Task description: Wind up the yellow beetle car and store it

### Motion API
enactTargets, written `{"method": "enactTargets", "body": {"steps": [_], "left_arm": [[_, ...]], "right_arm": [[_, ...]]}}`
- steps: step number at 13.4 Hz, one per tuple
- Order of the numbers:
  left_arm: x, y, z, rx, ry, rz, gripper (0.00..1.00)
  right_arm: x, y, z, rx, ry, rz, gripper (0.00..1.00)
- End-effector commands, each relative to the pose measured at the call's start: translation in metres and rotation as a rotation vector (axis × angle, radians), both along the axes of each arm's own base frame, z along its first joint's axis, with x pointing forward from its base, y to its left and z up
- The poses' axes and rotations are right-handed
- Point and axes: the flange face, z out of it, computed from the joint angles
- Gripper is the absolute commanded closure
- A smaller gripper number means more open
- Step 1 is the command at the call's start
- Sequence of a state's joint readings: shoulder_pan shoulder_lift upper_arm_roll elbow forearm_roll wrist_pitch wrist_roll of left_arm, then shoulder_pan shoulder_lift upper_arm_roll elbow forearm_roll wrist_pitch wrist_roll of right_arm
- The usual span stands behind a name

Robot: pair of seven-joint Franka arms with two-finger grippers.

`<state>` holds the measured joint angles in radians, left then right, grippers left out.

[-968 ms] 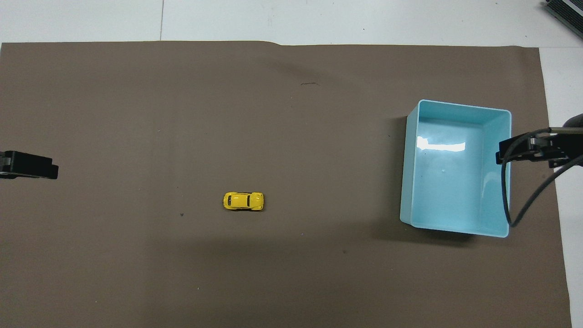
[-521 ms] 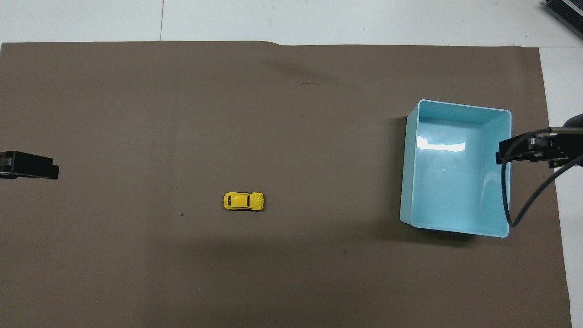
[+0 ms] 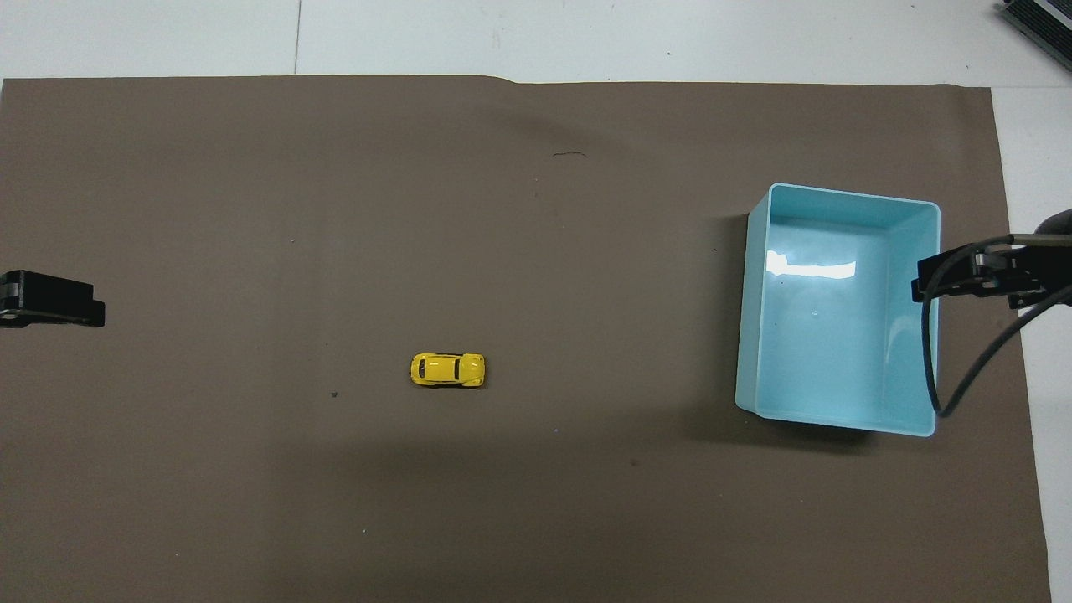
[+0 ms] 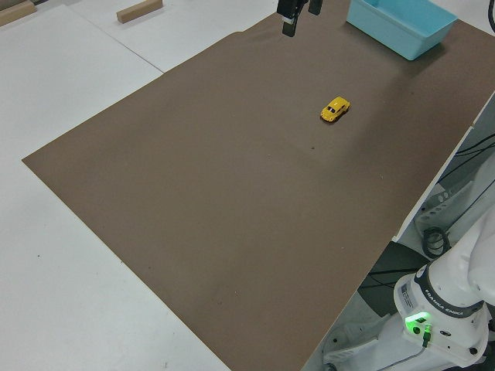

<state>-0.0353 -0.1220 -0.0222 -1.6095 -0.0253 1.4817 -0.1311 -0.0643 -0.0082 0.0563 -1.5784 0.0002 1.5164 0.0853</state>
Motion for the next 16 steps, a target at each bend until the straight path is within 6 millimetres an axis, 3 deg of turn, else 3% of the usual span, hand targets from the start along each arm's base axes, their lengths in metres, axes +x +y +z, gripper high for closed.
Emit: {"method": "enactTargets", "body": {"steps": [1, 6, 9, 16], "left_arm": [[-0.012, 0.0, 0.0, -0.007, 0.026, 0.122, 0.0], [-0.023, 0.003, -0.003, 0.003, 0.092, 0.164, 0.0], [-0.024, 0.004, -0.001, 0.011, 0.088, 0.352, 0.0], [-0.032, 0.005, -0.006, 0.024, 0.098, 0.568, 0.0]], "right_arm": [[0.0, -0.002, 0.003, 0.0, 0.0, 0.02, 0.0], [0.0, -0.002, 0.003, 0.0, 0.0, 0.02, 0.0], [0.0, -0.002, 0.003, 0.001, 0.0, 0.02, 0.0], [0.0, -0.002, 0.002, 0.0, 0.001, 0.02, 0.0]]}}
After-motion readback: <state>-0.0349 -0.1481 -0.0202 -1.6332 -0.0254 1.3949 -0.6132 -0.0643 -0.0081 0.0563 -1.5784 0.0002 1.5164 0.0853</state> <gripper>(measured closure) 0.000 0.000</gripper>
